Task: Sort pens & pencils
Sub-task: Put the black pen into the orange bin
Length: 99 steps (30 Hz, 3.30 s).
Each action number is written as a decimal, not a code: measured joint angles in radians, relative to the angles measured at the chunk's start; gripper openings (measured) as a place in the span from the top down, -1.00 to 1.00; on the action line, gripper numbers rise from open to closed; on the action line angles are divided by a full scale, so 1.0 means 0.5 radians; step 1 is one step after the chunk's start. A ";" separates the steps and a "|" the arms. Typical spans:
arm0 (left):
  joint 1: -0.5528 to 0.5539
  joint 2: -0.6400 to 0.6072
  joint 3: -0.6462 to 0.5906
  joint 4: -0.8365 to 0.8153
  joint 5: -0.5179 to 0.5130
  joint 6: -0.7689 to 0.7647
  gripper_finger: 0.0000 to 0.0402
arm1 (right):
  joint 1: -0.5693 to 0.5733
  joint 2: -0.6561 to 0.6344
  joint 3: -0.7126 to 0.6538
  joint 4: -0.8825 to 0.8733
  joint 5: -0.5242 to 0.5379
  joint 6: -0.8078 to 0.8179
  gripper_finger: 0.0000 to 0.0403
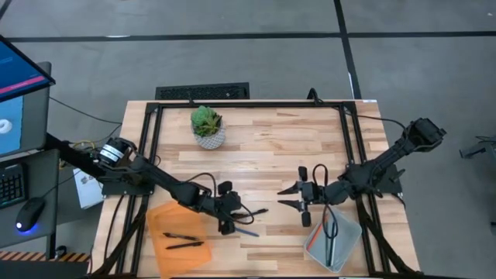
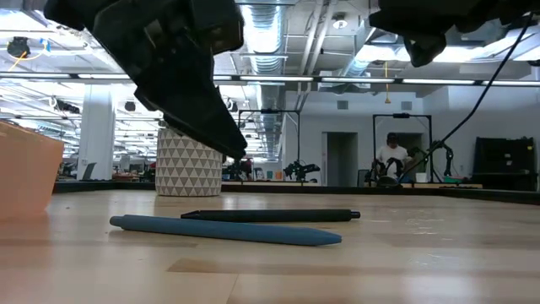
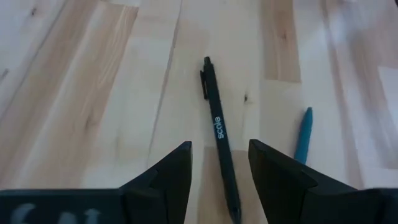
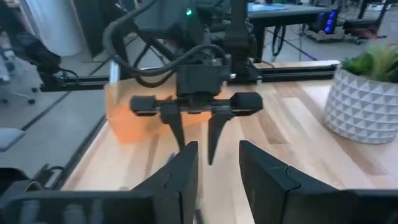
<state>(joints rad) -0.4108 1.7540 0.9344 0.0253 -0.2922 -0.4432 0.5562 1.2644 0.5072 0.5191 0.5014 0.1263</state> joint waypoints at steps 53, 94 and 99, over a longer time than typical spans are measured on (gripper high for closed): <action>0.026 0.356 0.024 0.295 0.171 0.168 0.25 | 0.039 -0.001 0.000 0.026 0.000 0.048 0.33; 0.220 0.676 -0.181 1.262 0.660 0.614 0.25 | 0.039 -0.001 0.000 0.027 -0.007 0.050 0.33; 0.222 0.676 -0.185 1.260 0.731 0.570 0.25 | 0.039 -0.001 0.000 0.026 -0.007 0.062 0.33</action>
<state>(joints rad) -0.3000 2.0918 0.8417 0.6553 0.0732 -0.1585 0.5758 1.2640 0.5072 0.5320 0.4980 0.1574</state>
